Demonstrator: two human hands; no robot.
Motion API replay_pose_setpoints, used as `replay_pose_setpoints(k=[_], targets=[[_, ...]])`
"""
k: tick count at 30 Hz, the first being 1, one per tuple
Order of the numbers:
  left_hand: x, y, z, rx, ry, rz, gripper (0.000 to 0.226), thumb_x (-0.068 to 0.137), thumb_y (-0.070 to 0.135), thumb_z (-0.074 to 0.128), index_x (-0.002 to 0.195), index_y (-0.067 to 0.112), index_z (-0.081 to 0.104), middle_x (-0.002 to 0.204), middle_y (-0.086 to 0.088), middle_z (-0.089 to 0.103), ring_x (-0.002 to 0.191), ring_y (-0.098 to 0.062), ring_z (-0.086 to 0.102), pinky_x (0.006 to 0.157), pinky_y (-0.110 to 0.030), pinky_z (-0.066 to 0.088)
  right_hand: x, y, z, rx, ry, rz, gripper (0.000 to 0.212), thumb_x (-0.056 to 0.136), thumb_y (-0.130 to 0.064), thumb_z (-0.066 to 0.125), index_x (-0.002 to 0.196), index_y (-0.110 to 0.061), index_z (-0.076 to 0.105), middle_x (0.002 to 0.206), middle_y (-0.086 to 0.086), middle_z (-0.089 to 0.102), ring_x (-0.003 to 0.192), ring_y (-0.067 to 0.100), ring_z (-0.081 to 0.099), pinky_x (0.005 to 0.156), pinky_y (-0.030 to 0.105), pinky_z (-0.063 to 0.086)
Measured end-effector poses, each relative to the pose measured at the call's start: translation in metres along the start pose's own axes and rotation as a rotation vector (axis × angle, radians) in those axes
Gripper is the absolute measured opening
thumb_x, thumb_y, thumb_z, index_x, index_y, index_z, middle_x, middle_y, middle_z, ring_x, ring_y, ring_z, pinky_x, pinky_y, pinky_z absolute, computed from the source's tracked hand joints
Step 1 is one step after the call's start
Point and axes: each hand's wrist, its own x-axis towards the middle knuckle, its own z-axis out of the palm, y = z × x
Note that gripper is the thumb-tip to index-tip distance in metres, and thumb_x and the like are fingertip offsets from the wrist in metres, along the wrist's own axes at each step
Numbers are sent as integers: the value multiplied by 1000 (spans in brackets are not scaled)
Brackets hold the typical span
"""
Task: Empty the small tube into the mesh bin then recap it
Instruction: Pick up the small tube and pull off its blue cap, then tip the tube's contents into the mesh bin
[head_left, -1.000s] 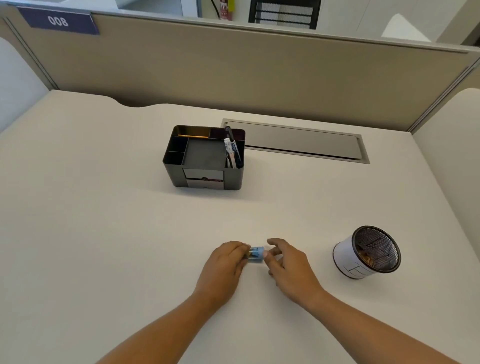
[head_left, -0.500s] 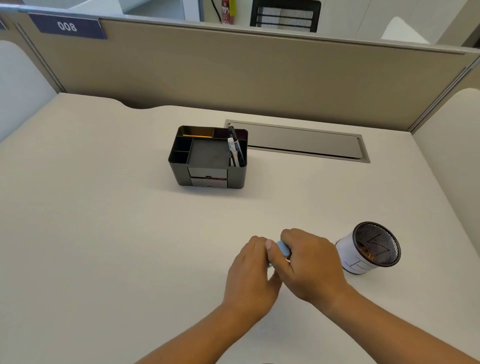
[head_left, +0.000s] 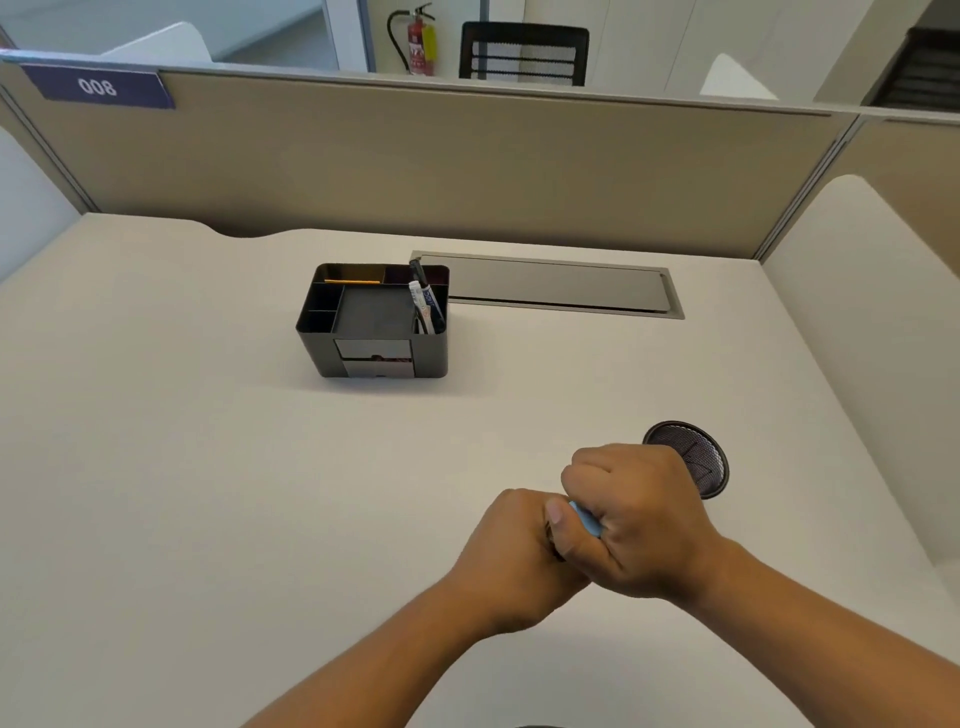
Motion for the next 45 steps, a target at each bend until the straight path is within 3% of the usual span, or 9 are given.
replay_pose_setpoints(k=[7,9,12,15,20,26,30,35,45], targets=[[4,18,12,-57,-151,29,15,82,7,58,69,-1,54,67,-21,59,57,-12,42,51,-28,34,-9,11,-20,39,-25,-130,42,91,-34,40,54,-17,34,58,-6,22,49,18,19,50,25,15],[4,24,16,-148,-255,98,4,80,3,60,76,1,59,75,-15,64,67,-8,51,56,-26,42,-10,13,-25,34,-70,-224,35,86,-29,47,55,-16,38,56,-4,26,50,18,20,49,25,16],[3,25,20,-274,-327,96,20,79,2,66,67,15,58,62,4,57,60,-2,50,52,-18,42,-11,19,-30,41,-121,-246,36,89,-33,45,59,-15,40,58,-4,29,50,18,22,46,26,19],[6,18,23,-270,-188,18,27,80,14,70,64,4,50,55,-10,44,54,-16,38,53,-26,34,-20,30,-35,186,-29,-41,50,98,-45,31,61,-12,43,58,-3,36,49,17,31,43,29,26],[16,12,19,-92,5,31,35,76,32,65,65,18,35,58,9,34,52,-11,29,50,-24,29,-79,48,-11,613,311,491,43,95,-34,37,57,-18,47,55,-17,45,50,1,42,51,12,30],[39,15,22,-172,-77,-46,6,84,24,38,80,28,36,72,0,40,64,-16,33,59,-37,33,-170,71,49,816,40,1070,52,98,-43,47,51,-20,51,41,-3,43,40,11,36,48,27,30],[66,21,30,-69,-106,-44,3,87,29,36,85,28,37,71,4,43,59,-8,35,56,-29,35,-181,77,60,826,-43,1153,54,102,-27,44,50,-25,56,42,-3,47,39,11,39,43,24,32],[104,26,40,184,-41,43,14,90,31,56,103,26,58,86,13,56,68,-1,51,56,-11,38,-175,79,56,824,-84,1182,47,88,-52,43,50,-31,59,40,-8,53,36,6,44,38,16,37],[143,46,52,339,-48,-19,21,77,30,67,92,19,76,77,-2,67,64,-19,60,52,-29,48,-182,79,60,772,-91,1065,47,100,-37,45,54,-30,53,48,-14,57,41,1,47,44,12,34]])
